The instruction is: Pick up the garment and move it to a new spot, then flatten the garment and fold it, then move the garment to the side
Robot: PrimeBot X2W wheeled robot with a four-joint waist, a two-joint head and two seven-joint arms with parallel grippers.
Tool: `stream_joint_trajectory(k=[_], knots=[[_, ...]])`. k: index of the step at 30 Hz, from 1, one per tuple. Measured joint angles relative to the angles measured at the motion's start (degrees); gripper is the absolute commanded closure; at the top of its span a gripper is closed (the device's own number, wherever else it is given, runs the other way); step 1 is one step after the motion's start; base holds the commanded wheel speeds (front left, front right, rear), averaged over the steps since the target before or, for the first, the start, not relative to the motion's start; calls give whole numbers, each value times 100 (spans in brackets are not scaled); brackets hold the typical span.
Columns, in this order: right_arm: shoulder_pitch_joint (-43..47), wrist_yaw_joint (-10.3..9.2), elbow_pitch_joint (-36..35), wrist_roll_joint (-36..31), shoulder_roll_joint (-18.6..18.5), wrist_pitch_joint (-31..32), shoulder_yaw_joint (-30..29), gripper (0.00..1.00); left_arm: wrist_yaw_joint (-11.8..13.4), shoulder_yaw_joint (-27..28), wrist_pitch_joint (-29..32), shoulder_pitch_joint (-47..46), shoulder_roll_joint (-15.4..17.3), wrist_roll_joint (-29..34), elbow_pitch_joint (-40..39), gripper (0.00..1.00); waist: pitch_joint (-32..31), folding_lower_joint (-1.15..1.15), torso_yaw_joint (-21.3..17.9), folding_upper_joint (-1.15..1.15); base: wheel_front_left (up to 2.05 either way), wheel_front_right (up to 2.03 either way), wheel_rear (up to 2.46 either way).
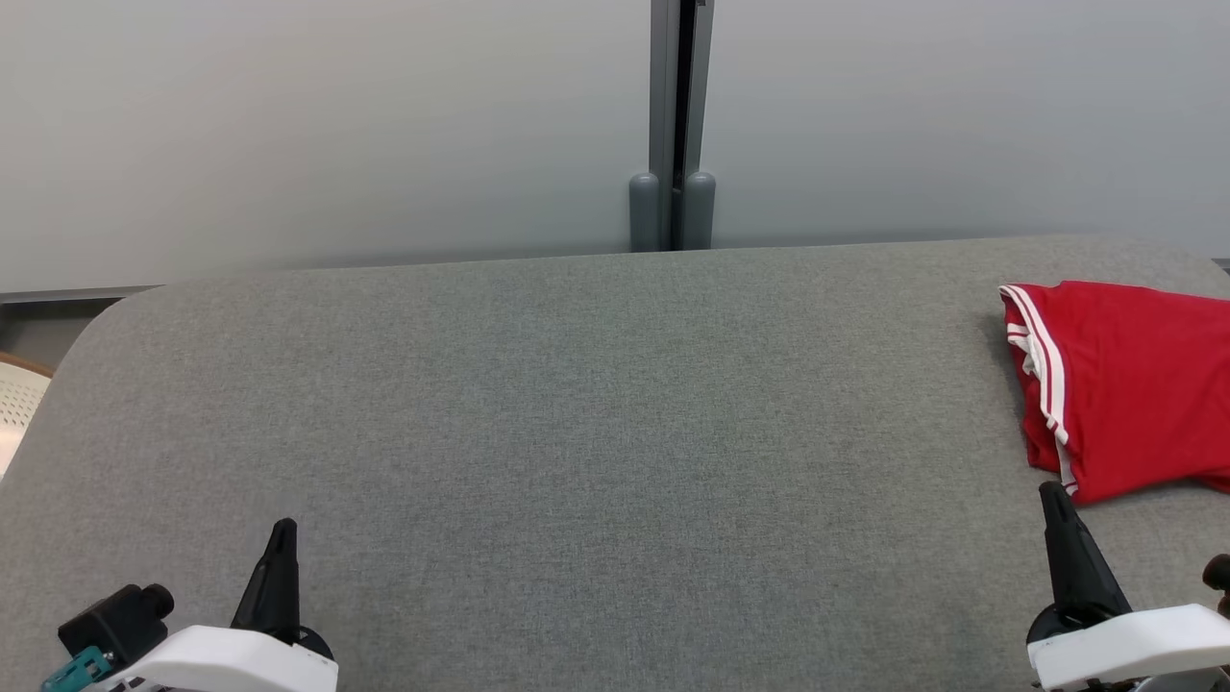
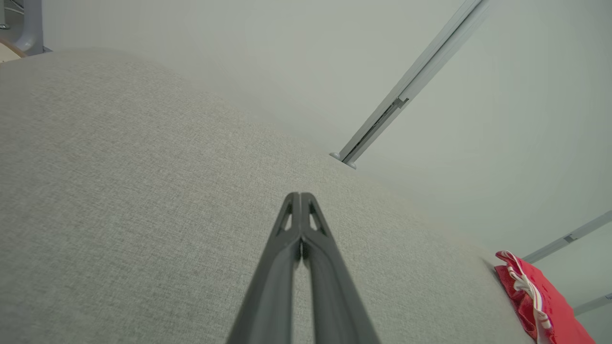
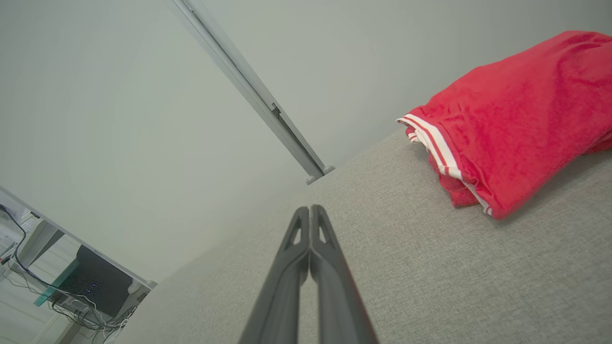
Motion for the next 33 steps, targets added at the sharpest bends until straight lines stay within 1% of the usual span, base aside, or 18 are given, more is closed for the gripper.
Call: stream_joint_trajectory(k=[17,33], knots=[[-230,-1,240,1303,26,97,-110,100,-175,305,302,-197,-180,-1112,34,100,25,0,-32,0,0,0,0],[-405,-1,428,2328,52,159,-188,100,-326,544,544,-324,-333,-2017,63,100,48,0,-63,0,0,0,0]])
